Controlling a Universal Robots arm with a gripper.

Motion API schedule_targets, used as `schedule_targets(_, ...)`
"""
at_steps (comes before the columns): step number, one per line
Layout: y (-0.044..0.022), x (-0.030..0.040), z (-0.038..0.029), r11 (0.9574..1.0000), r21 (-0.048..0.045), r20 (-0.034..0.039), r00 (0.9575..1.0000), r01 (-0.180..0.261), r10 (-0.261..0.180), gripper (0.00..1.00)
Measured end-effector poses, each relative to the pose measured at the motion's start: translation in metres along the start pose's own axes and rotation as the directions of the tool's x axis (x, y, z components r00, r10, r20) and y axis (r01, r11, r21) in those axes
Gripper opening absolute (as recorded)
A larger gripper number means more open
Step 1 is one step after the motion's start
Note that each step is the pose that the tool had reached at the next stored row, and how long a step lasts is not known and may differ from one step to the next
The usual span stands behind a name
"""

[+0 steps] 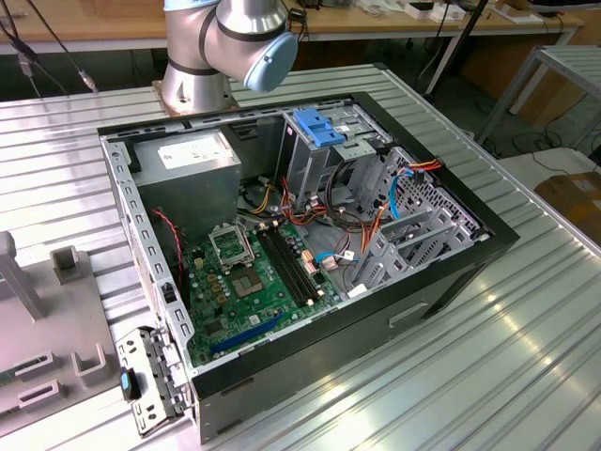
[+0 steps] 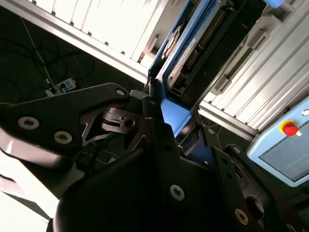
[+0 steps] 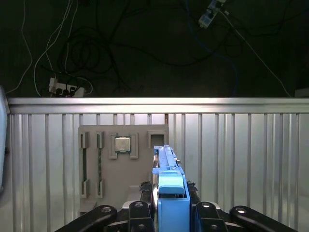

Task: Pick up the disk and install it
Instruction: 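Pick up the disk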

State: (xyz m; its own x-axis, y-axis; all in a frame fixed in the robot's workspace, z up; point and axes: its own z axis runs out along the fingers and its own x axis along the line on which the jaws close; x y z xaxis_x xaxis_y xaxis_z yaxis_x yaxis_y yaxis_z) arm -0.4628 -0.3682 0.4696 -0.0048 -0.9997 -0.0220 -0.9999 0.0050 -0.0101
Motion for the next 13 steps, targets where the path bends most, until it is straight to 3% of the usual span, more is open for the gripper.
schedule_targets(13,0.0000,0.0000,-0.0016,1.0000,-0.0005,-0.0002,1.0000,0.000,0.000,0.37)
